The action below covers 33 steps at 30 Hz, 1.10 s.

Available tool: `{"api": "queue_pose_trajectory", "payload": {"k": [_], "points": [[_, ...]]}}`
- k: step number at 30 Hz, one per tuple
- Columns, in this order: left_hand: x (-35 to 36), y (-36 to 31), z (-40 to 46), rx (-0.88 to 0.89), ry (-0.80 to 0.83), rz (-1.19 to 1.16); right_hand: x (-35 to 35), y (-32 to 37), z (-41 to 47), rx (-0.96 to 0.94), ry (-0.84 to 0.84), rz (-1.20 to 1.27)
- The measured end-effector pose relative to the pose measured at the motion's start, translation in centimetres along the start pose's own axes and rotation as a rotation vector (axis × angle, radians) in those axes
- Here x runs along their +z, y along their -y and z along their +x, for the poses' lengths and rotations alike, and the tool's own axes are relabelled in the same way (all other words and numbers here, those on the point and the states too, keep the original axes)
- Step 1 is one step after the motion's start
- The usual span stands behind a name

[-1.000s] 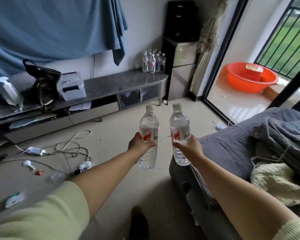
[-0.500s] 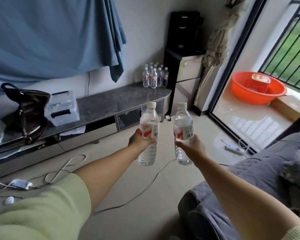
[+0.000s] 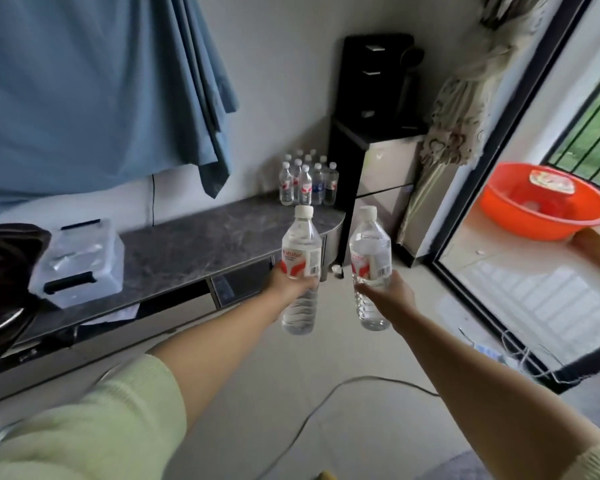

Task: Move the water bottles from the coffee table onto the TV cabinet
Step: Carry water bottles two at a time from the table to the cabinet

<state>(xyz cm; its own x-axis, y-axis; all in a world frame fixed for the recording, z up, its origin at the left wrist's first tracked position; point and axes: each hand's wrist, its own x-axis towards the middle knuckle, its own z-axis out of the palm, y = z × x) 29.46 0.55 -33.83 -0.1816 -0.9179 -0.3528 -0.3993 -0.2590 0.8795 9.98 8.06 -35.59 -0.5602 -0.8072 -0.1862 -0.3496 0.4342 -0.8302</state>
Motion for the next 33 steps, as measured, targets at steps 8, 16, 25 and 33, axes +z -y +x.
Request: {"api": "queue_pose_trajectory", "payload": {"k": [8,16,25,33], "points": [[-0.2,-2.7,11.3,-0.079,-0.012,-0.077,1.8,3.9,11.6,-0.032,0.065,-0.003],[-4.1,-6.1,28.3,-0.121,-0.013,0.006,9.4,8.9,26.5,0.052,0.044,0.004],[-10.8,-9.2,44.0,-0.151,-0.044,0.072,17.2,16.3,37.3,0.093,0.014,0.115],[-11.0,-9.3,55.7,-0.175,-0.013,0.034,22.5,18.6,47.2,0.108,0.084,0.156]]}}
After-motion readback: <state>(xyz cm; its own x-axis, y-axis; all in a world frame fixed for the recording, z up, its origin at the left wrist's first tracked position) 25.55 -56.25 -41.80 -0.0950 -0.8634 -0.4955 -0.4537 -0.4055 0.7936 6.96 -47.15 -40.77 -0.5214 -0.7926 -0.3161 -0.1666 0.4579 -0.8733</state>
